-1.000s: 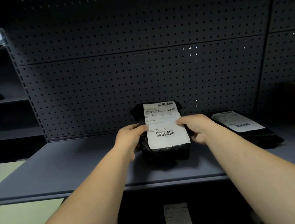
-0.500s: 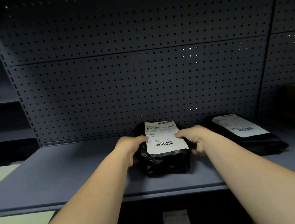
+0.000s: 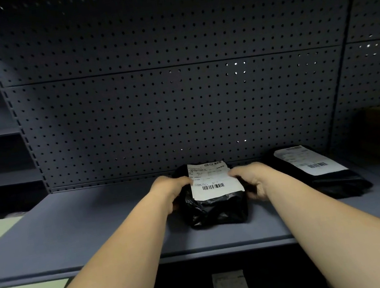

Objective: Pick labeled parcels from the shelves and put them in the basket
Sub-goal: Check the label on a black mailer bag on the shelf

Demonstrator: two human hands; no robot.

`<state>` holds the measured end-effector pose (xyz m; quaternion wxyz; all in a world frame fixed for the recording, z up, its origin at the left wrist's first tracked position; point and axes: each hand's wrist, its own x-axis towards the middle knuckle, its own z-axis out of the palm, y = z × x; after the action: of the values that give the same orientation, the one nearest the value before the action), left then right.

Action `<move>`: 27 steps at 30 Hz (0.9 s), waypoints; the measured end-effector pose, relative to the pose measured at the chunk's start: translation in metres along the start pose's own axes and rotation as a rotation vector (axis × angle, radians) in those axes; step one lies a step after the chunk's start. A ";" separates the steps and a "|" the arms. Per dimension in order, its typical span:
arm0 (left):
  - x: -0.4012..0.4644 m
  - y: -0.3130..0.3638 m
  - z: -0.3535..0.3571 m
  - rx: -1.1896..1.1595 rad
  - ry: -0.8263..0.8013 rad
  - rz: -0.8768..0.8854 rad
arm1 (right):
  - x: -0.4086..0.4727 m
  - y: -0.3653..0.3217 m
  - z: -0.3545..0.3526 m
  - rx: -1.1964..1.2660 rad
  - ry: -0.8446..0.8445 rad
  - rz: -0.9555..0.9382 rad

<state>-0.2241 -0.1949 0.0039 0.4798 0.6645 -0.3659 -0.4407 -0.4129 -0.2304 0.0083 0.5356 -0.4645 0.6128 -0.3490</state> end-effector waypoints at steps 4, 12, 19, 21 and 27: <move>-0.005 0.009 -0.001 0.448 0.187 0.238 | -0.004 -0.004 -0.010 -0.318 0.250 -0.304; -0.036 0.014 0.018 1.118 0.417 0.742 | -0.027 0.003 -0.022 -0.978 0.511 -0.725; -0.052 0.018 0.054 1.256 0.443 0.947 | -0.034 0.009 -0.051 -1.140 0.594 -0.798; -0.054 0.020 0.067 1.252 0.441 0.964 | -0.034 0.011 -0.064 -1.136 0.607 -0.795; -0.060 0.027 0.114 1.237 0.406 0.960 | -0.029 0.017 -0.113 -1.148 0.618 -0.755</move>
<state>-0.3536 -0.1837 0.0265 0.2195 0.6471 -0.6947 0.2248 -0.5272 -0.2052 0.0228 -0.1431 -0.7301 0.6200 -0.2491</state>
